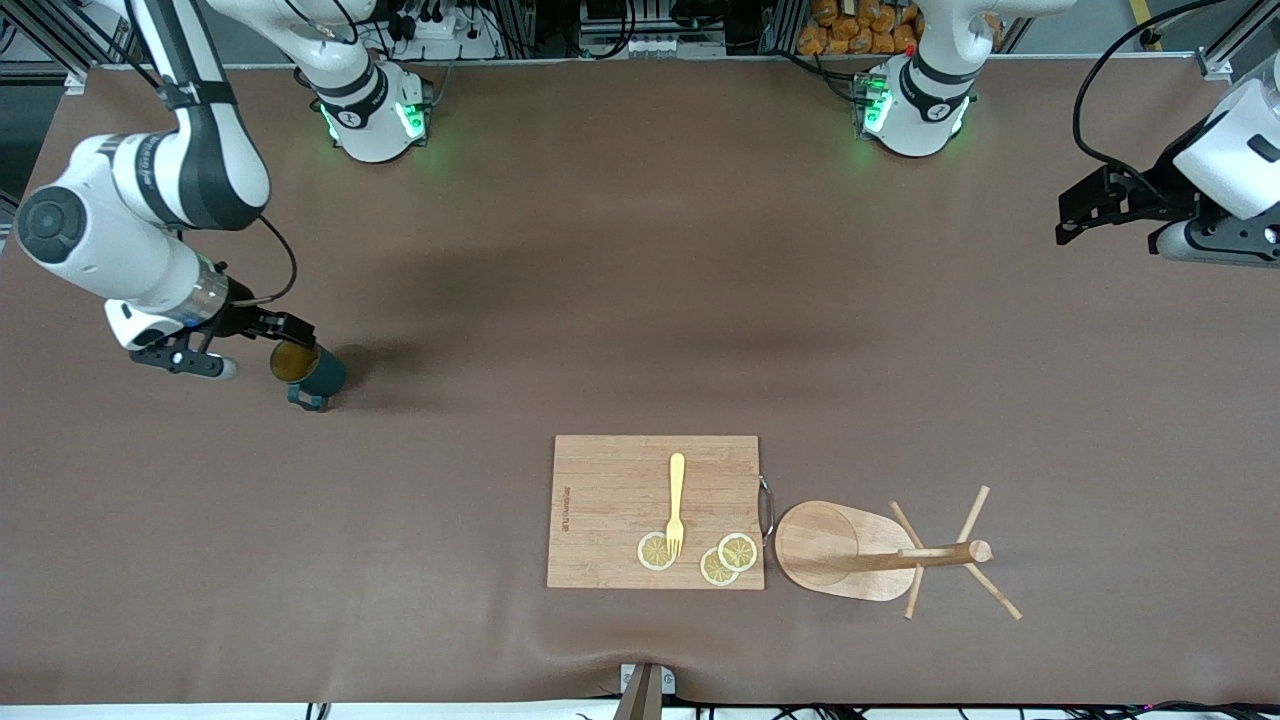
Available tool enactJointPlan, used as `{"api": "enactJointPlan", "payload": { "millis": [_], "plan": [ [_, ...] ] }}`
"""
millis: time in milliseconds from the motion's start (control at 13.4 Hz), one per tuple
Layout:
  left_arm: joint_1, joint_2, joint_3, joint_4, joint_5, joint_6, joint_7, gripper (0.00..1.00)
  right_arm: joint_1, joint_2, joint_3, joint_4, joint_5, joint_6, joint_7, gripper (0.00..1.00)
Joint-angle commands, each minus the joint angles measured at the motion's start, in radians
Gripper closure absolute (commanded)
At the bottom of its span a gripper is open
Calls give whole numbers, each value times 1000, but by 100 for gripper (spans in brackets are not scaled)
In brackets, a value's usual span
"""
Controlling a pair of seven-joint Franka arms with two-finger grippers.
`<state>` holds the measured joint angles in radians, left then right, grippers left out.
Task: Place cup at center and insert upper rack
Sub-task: 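Reach the right gripper down to the teal mug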
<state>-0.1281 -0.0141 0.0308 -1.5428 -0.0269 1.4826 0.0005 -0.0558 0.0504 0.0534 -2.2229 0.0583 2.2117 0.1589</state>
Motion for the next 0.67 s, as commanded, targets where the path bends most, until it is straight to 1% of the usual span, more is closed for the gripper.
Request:
{"api": "enactJointPlan", "payload": {
  "millis": [0, 297, 520, 595],
  "plan": [
    [4, 2, -3, 6, 16, -5, 3, 0, 14, 46, 0, -27, 12, 95, -4, 15],
    [2, 2, -3, 6, 16, -5, -1, 0, 20, 132, 0, -34, 12, 186, 1, 18],
    [4, 2, -3, 6, 16, -7, -1, 0, 28, 150, 0, -73, 11, 247, 1, 28],
    [4, 3, -3, 6, 16, -7, -1, 0, 33, 158, 0, -75, 11, 247, 1, 40]
  ]
}}
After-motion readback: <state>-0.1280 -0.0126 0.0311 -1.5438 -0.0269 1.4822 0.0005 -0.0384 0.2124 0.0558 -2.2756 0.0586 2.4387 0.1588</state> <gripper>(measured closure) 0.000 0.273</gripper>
